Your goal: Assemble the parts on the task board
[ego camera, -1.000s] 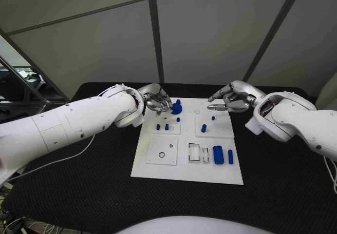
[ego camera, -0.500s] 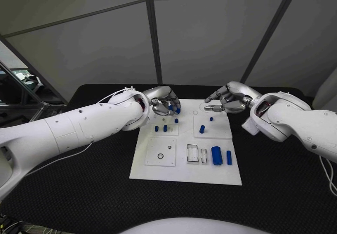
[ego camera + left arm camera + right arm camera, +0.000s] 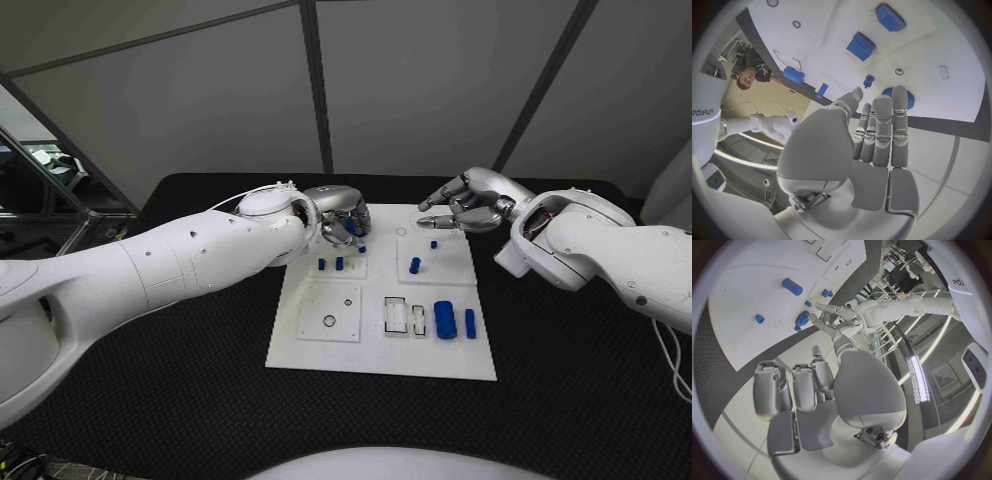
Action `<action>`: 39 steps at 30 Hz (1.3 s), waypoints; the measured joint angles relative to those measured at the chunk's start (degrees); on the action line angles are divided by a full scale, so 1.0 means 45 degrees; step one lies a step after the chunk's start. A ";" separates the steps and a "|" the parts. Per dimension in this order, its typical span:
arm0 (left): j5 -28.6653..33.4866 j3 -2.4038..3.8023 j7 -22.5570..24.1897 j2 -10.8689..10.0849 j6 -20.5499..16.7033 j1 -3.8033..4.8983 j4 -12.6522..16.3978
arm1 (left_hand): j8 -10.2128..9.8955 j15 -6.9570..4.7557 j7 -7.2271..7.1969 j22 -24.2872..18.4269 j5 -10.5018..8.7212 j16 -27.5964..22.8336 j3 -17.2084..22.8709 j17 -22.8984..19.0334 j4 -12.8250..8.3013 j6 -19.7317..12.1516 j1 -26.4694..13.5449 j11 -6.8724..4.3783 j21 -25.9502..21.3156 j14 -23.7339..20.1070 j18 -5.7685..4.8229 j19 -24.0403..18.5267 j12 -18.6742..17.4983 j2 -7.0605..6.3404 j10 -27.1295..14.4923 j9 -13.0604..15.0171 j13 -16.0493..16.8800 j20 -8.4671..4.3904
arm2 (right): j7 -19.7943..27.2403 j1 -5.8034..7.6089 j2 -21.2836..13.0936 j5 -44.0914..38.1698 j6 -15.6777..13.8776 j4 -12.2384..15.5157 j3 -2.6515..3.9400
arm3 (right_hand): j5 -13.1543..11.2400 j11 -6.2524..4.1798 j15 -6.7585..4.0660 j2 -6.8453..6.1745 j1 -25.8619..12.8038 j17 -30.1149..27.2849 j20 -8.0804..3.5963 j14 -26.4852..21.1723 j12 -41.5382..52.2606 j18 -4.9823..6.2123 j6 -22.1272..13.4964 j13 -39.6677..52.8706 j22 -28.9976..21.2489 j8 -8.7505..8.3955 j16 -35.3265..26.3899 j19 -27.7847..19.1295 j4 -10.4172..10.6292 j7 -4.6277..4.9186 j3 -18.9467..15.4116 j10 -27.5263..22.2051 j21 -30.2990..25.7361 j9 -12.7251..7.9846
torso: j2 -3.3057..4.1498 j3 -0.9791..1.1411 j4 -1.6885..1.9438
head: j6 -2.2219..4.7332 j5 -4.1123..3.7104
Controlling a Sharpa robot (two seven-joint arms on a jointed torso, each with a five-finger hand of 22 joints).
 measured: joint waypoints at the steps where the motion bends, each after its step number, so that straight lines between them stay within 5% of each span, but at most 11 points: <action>1: -0.0061 -0.0001 -0.0002 0.0046 0.0059 0.0000 -0.0039 | 0.0000 -0.0009 0.0000 0.0040 0.0000 0.0213 0.0000 0.0172 0.0000 0.0000 0.0000 -0.0020 0.0036 0.0056 -0.0002 0.0030 0.0000 0.0000 0.0020 -0.0043 -0.0053 -0.0030 | 0.0000 0.0000 0.0003 0.0000 0.0000 0.0000 0.0000 | 0.0000 0.0000 0.0000 0.0000 0.0000 0.0000 0.0000 0.0000 0.0000 0.0000 0.0000 0.0000 0.0000 0.0000 0.0000 0.0000 0.0000 0.0000 0.0000 0.0000 0.0000 0.0000 | 0.0000 0.0001 0.0000 | 0.0000 0.0000; 18: -0.0524 -0.0020 -0.0066 0.0368 0.0882 -0.0002 -0.0444 | 0.0111 -0.0028 -0.0018 0.1464 -0.0050 0.2511 0.0153 0.1979 -0.0152 0.0217 -0.0168 -0.0027 0.1517 0.0532 -0.0002 0.0689 0.0203 0.0067 0.0210 -0.0478 -0.0589 -0.0004 | -0.0002 0.0000 0.0008 0.0000 -0.0001 0.0012 0.0000 | 0.0000 0.0000 0.0000 0.0000 0.0000 0.0000 0.0000 0.0000 0.0000 0.0001 0.0000 0.0002 0.0000 0.0000 0.0000 0.0000 0.0000 0.0000 0.0000 0.0000 0.0000 0.0000 | 0.0002 0.0011 0.0015 | -0.0079 -0.0033; 39: -0.0613 -0.0029 -0.0104 0.0776 0.1310 -0.0024 -0.1029 | 0.0244 -0.0060 -0.0046 0.2887 0.0013 0.3806 0.0393 0.2962 -0.0284 0.0500 -0.0167 -0.0109 0.2943 0.0796 -0.0015 0.1171 0.0385 0.0338 0.0610 -0.0756 -0.0903 -0.0024 | -0.0003 0.0000 0.0079 0.0000 0.0001 0.0005 0.0000 | 0.0000 0.0000 0.0000 0.0000 0.0000 0.0001 0.0000 0.0000 0.0000 0.0000 0.0000 0.0002 0.0000 0.0000 0.0000 0.0000 0.0000 0.0000 0.0000 0.0000 0.0000 0.0000 | -0.0004 0.0009 0.0009 | -0.0126 -0.0055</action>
